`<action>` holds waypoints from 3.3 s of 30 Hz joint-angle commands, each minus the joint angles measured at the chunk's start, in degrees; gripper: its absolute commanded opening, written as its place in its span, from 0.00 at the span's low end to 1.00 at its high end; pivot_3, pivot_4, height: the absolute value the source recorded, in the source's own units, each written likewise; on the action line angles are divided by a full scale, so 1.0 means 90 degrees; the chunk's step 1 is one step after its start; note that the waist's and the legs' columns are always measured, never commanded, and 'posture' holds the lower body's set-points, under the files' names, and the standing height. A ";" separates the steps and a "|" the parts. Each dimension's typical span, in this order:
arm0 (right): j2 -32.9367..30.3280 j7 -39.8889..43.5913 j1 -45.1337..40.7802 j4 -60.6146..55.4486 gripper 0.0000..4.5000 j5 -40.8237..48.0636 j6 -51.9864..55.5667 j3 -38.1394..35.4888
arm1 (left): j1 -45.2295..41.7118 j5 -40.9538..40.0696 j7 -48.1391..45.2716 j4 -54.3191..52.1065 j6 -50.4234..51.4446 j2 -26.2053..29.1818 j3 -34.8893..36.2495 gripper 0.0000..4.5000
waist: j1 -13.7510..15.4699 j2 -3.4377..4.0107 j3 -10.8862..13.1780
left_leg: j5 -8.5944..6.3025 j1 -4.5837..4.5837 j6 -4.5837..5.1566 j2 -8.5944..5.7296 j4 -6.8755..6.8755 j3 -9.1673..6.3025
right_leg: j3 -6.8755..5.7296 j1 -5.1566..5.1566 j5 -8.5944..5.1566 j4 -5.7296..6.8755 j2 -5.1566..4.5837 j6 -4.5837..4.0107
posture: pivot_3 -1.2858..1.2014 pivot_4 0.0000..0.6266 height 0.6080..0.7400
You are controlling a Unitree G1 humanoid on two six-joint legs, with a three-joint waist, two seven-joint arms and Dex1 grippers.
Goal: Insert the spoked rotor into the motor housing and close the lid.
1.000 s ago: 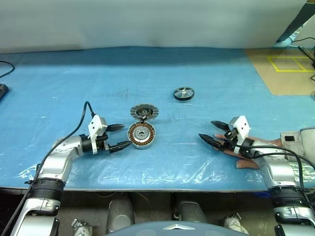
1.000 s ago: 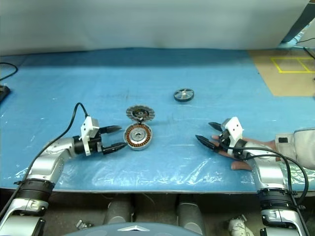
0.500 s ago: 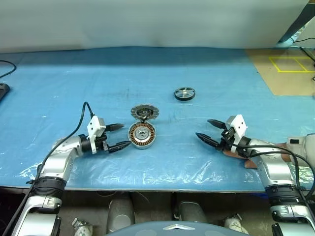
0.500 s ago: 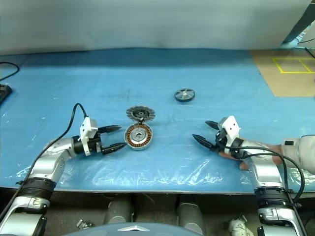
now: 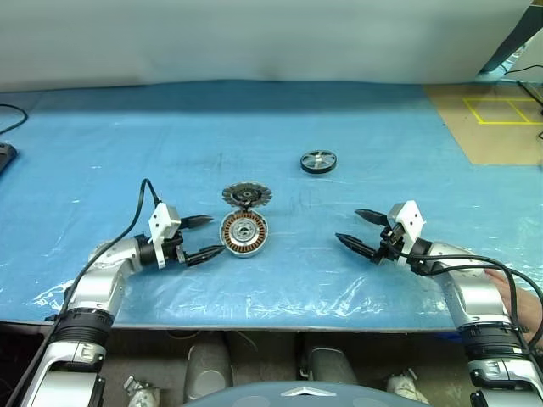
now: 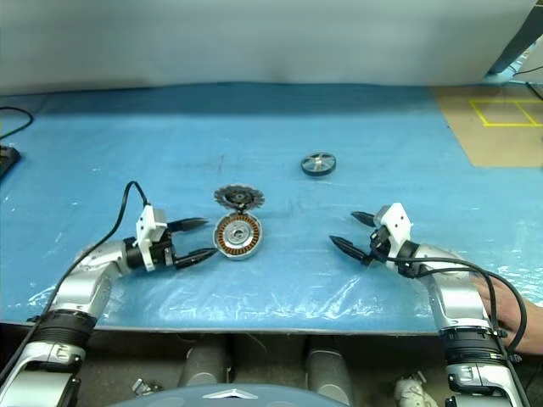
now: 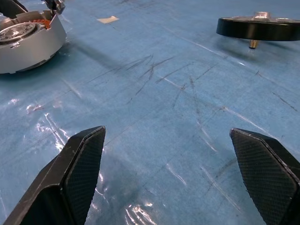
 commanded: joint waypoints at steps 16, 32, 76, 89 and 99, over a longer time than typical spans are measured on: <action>-0.0482 0.0045 0.0896 -0.1294 1.00 0.0445 0.0108 -0.0518 | 0.0192 -0.0169 0.0168 -0.0777 0.0560 0.0082 0.0168 1.00 | 0.0017 0.0001 0.0001 | -0.0001 -0.0005 0.0001 0.0000 -0.0016 0.0000 | -0.0002 -0.0001 0.0000 -0.0022 0.0001 0.0001 | 0.52 0.24 1.00; -0.0801 -0.0697 0.1989 -0.2662 1.00 0.0736 0.1213 -0.1170 | 0.1107 -0.0452 0.0288 -0.1837 0.0777 0.0191 0.0346 1.00 | 0.0006 0.0000 0.0001 | -0.0009 -0.0003 0.0013 -0.0001 -0.0027 0.0001 | -0.0001 -0.0001 -0.0003 -0.0036 0.0000 0.0005 | 0.52 0.24 1.00; -0.0054 -0.2427 0.1830 -0.2457 1.00 -0.0126 0.2489 -0.0032 | 0.0991 -0.0320 -0.0062 -0.1057 0.0399 0.0350 0.0396 1.00 | 0.0006 -0.0009 -0.0007 | -0.0007 0.0074 0.0006 -0.0003 -0.0033 0.0000 | 0.0000 0.0083 -0.0007 -0.0049 0.0000 0.0014 | 0.52 0.24 1.00; -0.0323 -0.2553 0.1807 -0.2625 1.00 -0.0158 0.2852 -0.0341 | 0.0876 -0.0289 -0.0083 -0.0974 0.0391 0.0312 0.0353 1.00 | 0.0037 -0.0034 -0.0025 | -0.0007 0.0075 0.0006 -0.0006 -0.0039 0.0000 | 0.0002 0.0087 -0.0007 -0.0060 -0.0002 0.0015 | 0.52 0.24 1.00; -0.0253 -0.2599 0.1781 -0.2694 1.00 -0.0017 0.3140 -0.0335 | 0.0825 -0.0257 -0.0103 -0.0899 0.0367 0.0287 0.0332 1.00 | 0.0057 -0.0034 -0.0025 | -0.0002 0.0075 -0.0003 -0.0006 -0.0065 0.0000 | -0.0005 0.0092 -0.0006 -0.0088 -0.0002 0.0014 | 0.52 0.24 1.00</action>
